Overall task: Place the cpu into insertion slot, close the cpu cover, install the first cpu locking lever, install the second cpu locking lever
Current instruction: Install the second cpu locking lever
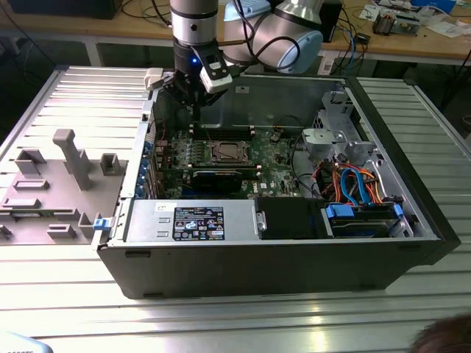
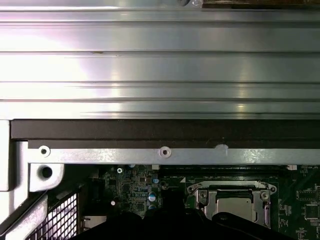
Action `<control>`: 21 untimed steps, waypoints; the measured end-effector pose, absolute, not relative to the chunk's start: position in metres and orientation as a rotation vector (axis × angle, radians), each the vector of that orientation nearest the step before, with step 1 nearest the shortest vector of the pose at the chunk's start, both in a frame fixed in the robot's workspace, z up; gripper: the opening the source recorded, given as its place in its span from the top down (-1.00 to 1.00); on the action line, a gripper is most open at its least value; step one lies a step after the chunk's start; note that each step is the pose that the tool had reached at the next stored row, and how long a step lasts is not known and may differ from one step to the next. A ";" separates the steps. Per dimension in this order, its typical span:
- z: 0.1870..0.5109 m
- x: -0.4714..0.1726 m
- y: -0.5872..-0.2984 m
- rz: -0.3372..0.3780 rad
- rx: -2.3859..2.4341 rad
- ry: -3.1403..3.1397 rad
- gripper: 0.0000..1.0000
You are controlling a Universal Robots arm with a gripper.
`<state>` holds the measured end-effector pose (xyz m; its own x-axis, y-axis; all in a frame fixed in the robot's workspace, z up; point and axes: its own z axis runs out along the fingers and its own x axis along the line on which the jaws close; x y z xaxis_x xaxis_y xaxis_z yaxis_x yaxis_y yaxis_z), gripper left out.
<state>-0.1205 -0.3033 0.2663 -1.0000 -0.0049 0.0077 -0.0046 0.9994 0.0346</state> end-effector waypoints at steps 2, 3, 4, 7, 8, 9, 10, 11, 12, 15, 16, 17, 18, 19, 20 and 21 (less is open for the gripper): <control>0.266 -0.120 -0.303 -0.054 0.007 -3.133 0.79; 0.266 -0.120 -0.303 -0.054 0.007 -3.133 0.79; 0.266 -0.120 -0.303 -0.054 0.007 -3.133 0.79; 0.266 -0.120 -0.303 -0.054 0.008 -3.133 0.79; 0.266 -0.119 -0.303 -0.054 0.008 -3.133 0.79; 0.266 -0.119 -0.303 -0.054 0.008 -3.133 0.79; 0.266 -0.118 -0.303 -0.054 0.007 -3.133 0.79; 0.266 -0.118 -0.303 -0.054 0.007 -3.133 0.79; 0.266 -0.117 -0.303 -0.054 0.007 -3.133 0.79; 0.266 -0.114 -0.303 -0.054 0.008 -3.133 0.79; 0.266 -0.113 -0.303 -0.054 0.008 -3.133 0.79; 0.266 -0.112 -0.303 -0.054 0.008 -3.133 0.79; 0.266 -0.111 -0.303 -0.054 0.008 -3.133 0.79; 0.266 -0.110 -0.303 -0.054 0.007 -3.133 0.79; 0.266 -0.108 -0.303 -0.054 0.007 -3.133 0.79; 0.266 -0.106 -0.303 -0.054 0.007 -3.133 0.79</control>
<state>-0.1065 -0.3033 0.2660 -1.0000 -0.0049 0.0080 -0.0046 0.9994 0.0346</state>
